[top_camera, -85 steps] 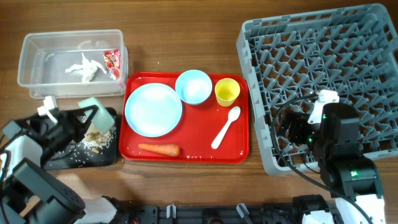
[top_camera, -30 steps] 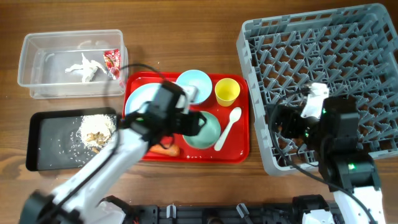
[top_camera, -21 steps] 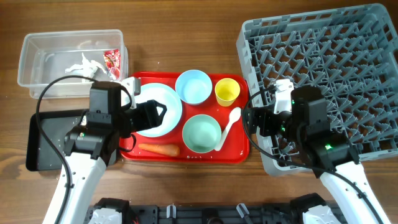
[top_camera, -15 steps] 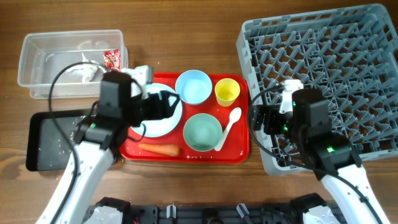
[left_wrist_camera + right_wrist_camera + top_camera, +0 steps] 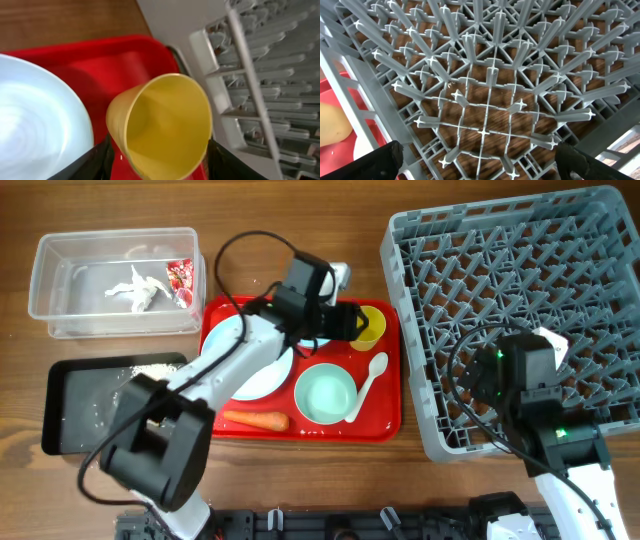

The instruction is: Sort waste into correct bins and load items into the dishwasher rack

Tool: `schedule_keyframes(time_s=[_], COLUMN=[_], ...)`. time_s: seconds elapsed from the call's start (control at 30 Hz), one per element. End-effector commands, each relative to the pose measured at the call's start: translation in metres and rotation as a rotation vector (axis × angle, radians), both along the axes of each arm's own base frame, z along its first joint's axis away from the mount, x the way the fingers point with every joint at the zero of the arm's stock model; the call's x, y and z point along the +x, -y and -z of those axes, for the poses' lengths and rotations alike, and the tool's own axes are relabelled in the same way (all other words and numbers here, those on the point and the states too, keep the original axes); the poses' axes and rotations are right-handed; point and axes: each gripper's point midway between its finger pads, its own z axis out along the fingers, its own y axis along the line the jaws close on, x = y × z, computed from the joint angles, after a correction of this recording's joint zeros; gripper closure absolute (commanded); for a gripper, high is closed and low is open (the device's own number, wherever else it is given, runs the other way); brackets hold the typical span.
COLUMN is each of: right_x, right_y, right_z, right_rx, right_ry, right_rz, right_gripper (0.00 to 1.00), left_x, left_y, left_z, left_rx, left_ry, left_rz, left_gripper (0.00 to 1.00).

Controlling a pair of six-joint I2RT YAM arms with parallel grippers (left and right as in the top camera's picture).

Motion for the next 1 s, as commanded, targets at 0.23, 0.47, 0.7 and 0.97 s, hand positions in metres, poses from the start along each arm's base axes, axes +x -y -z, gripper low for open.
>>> schedule_keyframes(time_s=[0.23,0.47,0.7,0.97], right_x=[0.001,0.001,0.035,0.05], right_y=[0.001,0.0,-0.049,-0.154], right_z=[0.012,0.012,-0.002,-0.065], right_rx=[-0.009,-0.008,0.252,0.634], right_ry=[-0.081,-0.082,0.042,0.338], right_rz=[0.006,0.006,-0.228,-1.034], right_gripper=[0.0,0.0,0.0,0.0], left_x=[0.001,0.001,-0.01,-0.021], left_y=[0.001,-0.006,-0.029,-0.06], left_z=[0.013,-0.018,-0.103,-0.155], left_rx=[0.012,-0.032,-0.363,-0.674], left_ry=[-0.046,-0.035,-0.126,-0.213], left_rz=[-0.02,-0.055,-0.005,0.163], left_gripper=[0.96,0.96,0.96,0.96])
